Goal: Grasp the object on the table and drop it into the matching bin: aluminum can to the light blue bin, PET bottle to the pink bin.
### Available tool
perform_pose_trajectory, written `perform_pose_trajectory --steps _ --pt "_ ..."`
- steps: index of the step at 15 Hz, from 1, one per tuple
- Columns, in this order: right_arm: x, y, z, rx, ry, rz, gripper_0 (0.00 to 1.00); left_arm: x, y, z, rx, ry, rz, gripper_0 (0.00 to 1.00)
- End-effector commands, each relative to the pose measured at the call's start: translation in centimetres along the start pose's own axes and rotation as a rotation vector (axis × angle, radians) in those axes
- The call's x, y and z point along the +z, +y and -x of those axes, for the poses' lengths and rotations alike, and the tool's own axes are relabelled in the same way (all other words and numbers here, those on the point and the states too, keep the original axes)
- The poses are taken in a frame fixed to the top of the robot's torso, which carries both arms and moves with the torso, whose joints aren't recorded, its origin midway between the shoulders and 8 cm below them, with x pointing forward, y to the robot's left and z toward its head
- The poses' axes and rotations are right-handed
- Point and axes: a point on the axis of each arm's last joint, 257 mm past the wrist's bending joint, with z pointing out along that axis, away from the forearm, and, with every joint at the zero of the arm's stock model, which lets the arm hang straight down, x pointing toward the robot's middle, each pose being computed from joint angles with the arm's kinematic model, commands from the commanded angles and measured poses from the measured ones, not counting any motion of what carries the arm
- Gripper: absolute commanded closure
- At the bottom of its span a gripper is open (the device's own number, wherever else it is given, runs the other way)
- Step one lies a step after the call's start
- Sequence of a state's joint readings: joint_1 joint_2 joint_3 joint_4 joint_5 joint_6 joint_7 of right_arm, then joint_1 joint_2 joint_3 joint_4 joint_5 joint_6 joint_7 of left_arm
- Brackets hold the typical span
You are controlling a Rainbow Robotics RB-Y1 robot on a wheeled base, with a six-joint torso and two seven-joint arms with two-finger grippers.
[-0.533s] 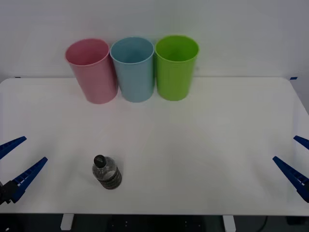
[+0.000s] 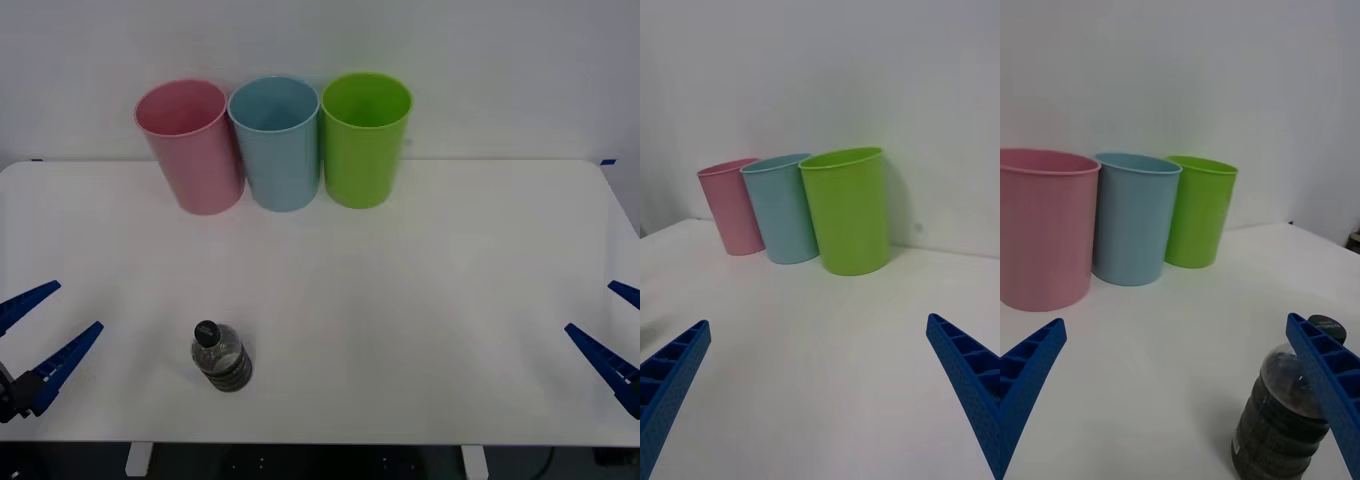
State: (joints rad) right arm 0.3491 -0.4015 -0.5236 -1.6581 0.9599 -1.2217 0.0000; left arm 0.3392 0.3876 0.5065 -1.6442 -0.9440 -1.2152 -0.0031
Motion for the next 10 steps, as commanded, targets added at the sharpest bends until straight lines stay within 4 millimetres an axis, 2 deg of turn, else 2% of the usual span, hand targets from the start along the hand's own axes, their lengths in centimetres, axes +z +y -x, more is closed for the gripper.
perform_pose_trajectory --steps 1,7,10 --pt "0.0 0.0 0.0 0.0 0.0 0.0 0.0 -0.4 0.5 -0.3 0.01 0.022 0.001 0.0" --pt "0.0 0.0 0.0 0.0 0.0 0.0 0.0 -1.7 2.3 -4.0 0.104 0.153 -0.054 0.0" --pt "0.0 0.0 0.0 0.0 0.0 0.0 0.0 -2.4 2.0 -5.4 0.101 0.17 -0.103 0.0"
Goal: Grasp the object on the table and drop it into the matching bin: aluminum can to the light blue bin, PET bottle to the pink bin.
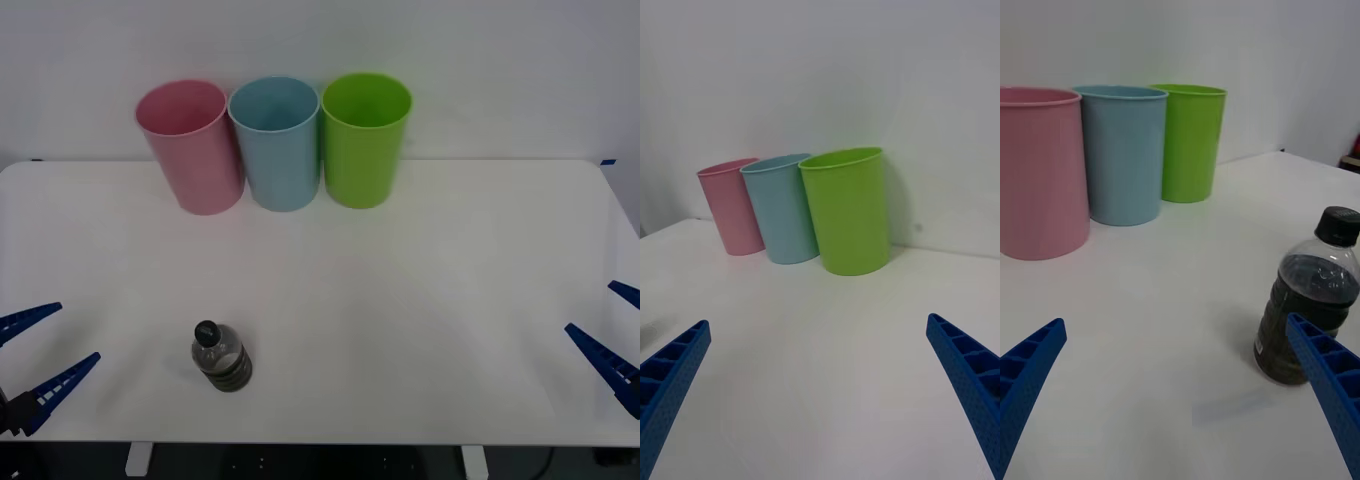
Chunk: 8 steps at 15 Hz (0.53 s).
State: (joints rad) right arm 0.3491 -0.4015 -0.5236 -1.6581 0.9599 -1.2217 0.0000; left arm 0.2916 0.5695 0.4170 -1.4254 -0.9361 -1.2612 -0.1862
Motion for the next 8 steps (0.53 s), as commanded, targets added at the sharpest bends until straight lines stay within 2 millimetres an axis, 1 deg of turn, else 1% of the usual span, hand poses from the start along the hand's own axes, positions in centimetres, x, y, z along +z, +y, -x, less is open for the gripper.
perform_pose_trajectory --steps 1,6,8 --pt "0.0 0.0 0.0 0.0 0.0 0.0 0.0 -0.4 -0.8 -1.0 -0.009 0.002 -0.051 0.0" --pt "0.0 0.0 0.0 0.0 0.0 0.0 0.0 -0.6 -2.2 -3.0 0.056 0.076 -0.108 0.0" --pt "0.0 0.0 0.0 0.0 0.0 0.0 0.0 -0.4 -2.9 -3.7 0.067 0.094 -0.129 0.0"
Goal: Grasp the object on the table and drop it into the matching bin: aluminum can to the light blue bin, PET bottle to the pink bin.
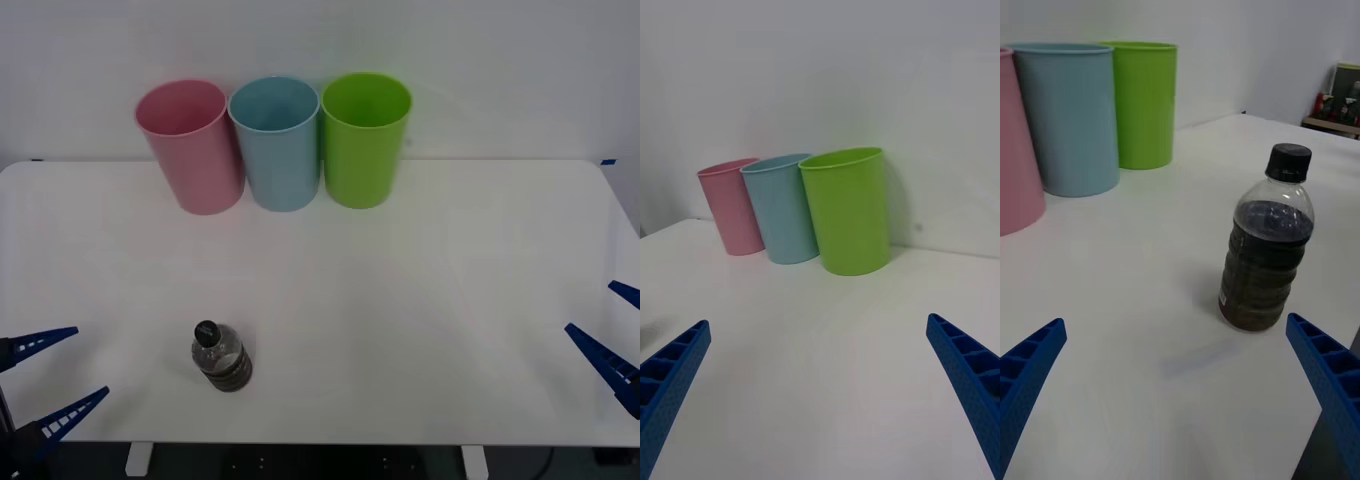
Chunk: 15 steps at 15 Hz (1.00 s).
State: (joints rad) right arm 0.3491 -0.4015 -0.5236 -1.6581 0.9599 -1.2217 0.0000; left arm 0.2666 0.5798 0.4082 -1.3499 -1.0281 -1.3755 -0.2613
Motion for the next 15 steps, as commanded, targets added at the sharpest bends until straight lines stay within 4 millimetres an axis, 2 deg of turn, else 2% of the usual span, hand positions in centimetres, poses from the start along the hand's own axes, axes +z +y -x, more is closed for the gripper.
perform_pose_trajectory --steps 1,5,9,15 --pt "0.0 0.0 0.0 0.0 0.0 0.0 0.0 0.6 -1.2 -0.9 0.007 0.019 -0.037 0.0" --pt "0.0 0.0 0.0 0.0 0.0 0.0 0.0 1.8 -2.8 -1.6 -0.013 0.024 -0.081 0.0" --pt "0.0 0.0 0.0 0.0 0.0 0.0 0.0 3.2 -3.6 -1.8 -0.022 0.014 -0.1 0.0" --pt "0.0 0.0 0.0 0.0 0.0 0.0 0.0 6.3 -5.0 -2.5 -0.014 -0.013 -0.1 0.0"
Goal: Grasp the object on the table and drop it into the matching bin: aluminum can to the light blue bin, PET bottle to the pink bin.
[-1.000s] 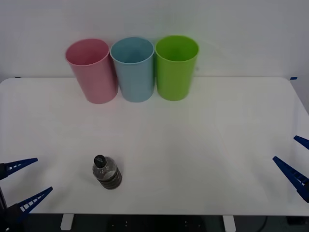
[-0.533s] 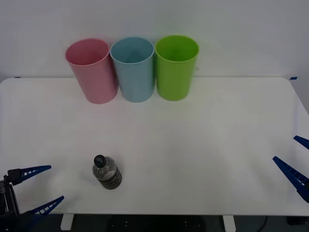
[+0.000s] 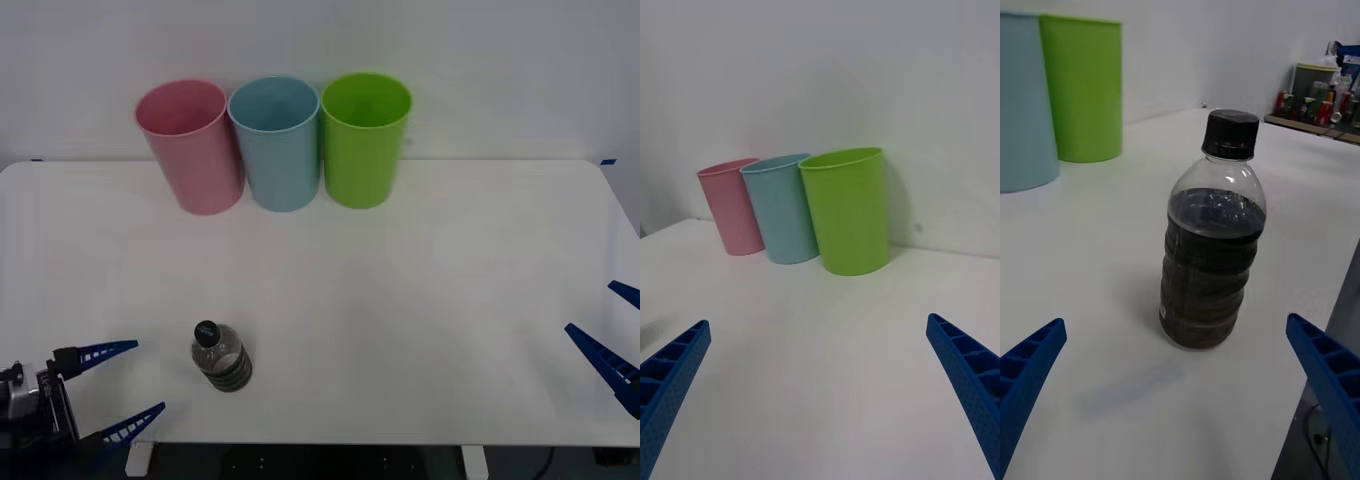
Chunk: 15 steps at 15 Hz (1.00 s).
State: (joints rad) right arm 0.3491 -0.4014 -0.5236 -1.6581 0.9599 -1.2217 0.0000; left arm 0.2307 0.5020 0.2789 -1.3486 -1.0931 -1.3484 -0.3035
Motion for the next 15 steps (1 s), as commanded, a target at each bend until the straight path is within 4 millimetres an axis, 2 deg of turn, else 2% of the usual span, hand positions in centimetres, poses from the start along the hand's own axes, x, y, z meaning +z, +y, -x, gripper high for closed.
perform_pose_trajectory --steps 1,15 --pt "0.0 0.0 0.0 0.0 0.0 0.0 0.0 1.4 -0.6 -0.4 0.008 -0.007 -0.005 0.0" --pt "0.0 0.0 0.0 0.0 0.0 0.0 0.0 7.8 -2.1 -0.8 0.017 -0.028 -0.019 0.0"
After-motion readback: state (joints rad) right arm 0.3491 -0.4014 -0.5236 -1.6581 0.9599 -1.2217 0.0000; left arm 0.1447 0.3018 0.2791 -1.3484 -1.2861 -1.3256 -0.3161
